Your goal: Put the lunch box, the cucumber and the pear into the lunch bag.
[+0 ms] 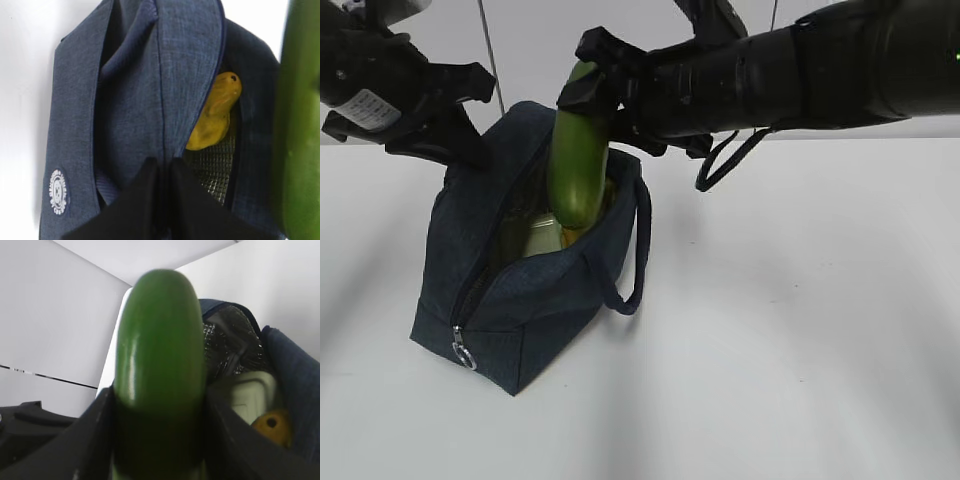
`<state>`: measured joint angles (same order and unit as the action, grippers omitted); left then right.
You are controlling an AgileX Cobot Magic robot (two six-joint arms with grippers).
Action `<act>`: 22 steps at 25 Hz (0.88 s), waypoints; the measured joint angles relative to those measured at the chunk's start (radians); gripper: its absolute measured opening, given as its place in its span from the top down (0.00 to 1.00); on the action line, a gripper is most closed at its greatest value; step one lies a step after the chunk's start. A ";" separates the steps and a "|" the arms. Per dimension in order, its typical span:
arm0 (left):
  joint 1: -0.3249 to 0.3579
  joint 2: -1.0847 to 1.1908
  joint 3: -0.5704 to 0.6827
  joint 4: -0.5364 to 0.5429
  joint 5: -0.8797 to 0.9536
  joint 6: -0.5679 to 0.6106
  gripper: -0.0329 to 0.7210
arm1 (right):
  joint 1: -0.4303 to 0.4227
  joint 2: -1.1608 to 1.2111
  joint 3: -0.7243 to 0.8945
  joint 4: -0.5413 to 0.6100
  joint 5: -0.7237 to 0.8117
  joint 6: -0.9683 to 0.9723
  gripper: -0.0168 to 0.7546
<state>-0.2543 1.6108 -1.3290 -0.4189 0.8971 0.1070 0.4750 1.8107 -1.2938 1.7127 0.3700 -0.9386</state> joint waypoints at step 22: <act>0.000 0.000 0.000 0.000 -0.015 0.001 0.95 | 0.011 0.141 -0.036 0.076 0.138 -0.079 0.43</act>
<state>-0.2543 1.6108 -1.3290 -0.4189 0.8821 0.1077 0.4859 1.9520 -1.3296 1.7892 0.5081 -1.0177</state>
